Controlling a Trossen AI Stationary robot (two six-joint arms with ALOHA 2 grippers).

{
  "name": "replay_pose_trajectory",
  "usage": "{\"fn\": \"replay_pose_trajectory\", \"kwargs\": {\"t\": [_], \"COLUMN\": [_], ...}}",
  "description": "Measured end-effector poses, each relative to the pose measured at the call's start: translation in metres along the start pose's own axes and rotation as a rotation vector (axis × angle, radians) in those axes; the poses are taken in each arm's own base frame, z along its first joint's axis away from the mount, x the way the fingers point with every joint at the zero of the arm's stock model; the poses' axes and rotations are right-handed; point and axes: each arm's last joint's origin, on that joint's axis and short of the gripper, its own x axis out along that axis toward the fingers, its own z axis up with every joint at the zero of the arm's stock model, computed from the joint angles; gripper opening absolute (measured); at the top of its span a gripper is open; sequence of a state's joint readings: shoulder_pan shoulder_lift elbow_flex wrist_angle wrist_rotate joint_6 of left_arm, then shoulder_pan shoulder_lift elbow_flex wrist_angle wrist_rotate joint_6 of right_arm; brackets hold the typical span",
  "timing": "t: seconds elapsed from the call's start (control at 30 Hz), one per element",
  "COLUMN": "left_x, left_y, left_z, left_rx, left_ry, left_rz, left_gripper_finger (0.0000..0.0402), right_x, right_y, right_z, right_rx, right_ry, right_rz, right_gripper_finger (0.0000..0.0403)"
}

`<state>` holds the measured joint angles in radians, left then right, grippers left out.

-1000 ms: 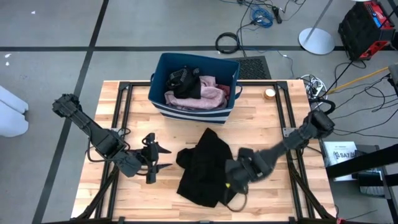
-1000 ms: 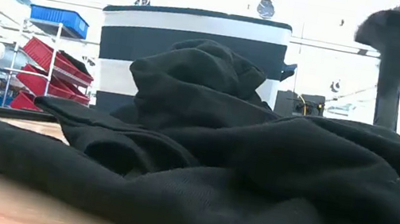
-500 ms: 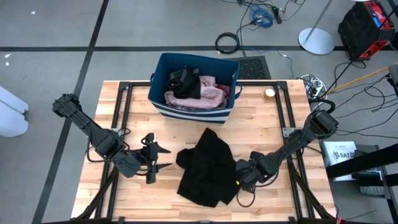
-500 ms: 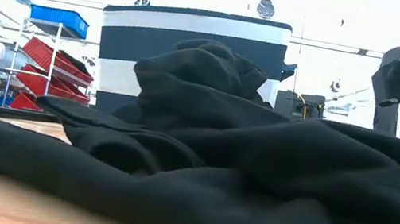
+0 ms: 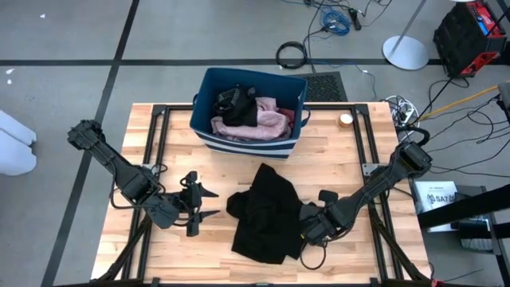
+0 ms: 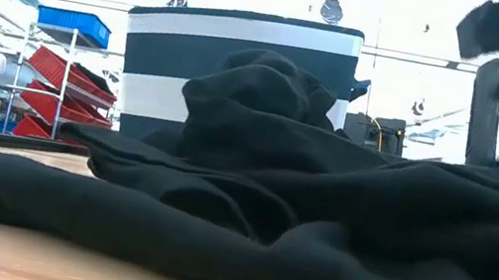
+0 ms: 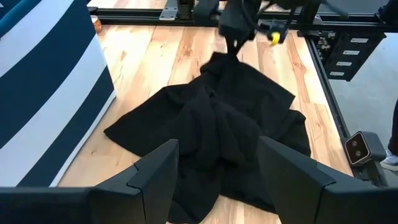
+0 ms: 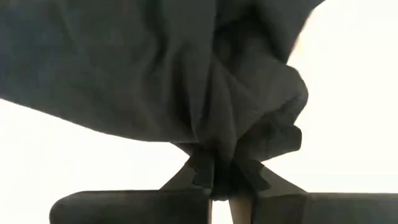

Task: Sort clothes
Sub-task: Put the black hoodie into the blue laundry organizer

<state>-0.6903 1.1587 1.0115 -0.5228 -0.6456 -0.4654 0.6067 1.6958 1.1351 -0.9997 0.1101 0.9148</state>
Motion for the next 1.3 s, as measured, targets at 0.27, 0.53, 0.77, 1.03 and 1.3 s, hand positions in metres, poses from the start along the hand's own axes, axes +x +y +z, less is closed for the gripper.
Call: {"fn": "replay_pose_trajectory", "kwargs": {"t": [0.27, 0.53, 0.77, 1.03, 1.3], "left_x": [0.0, 0.0, 0.0, -0.002, -0.002], "left_y": [0.0, 0.0, 0.0, -0.003, -0.003], "left_z": [0.0, 0.0, 0.0, -0.001, -0.002], "left_rx": [0.001, 0.002, 0.002, 0.009, 0.014], "left_ry": [0.001, 0.001, 0.001, 0.002, 0.007], "left_rz": [0.001, 0.001, -0.001, -0.013, -0.012], "left_gripper_finger": [0.0228, 0.0228, 0.0228, 0.0228, 0.0228], "right_x": [-0.055, -0.074, -0.063, -0.031, -0.04], "right_y": [0.014, 0.021, 0.017, 0.01, 0.009], "right_z": [0.028, 0.071, 0.11, 0.131, 0.133], "right_rx": [-0.095, -0.242, -0.313, -0.307, -0.33], "right_ry": [-0.217, -0.54, -0.656, -0.583, -0.634], "right_rz": [0.021, 0.136, 0.178, 0.158, 0.165], "right_gripper_finger": [0.0007, 0.0007, 0.0008, 0.0037, 0.0158]}}
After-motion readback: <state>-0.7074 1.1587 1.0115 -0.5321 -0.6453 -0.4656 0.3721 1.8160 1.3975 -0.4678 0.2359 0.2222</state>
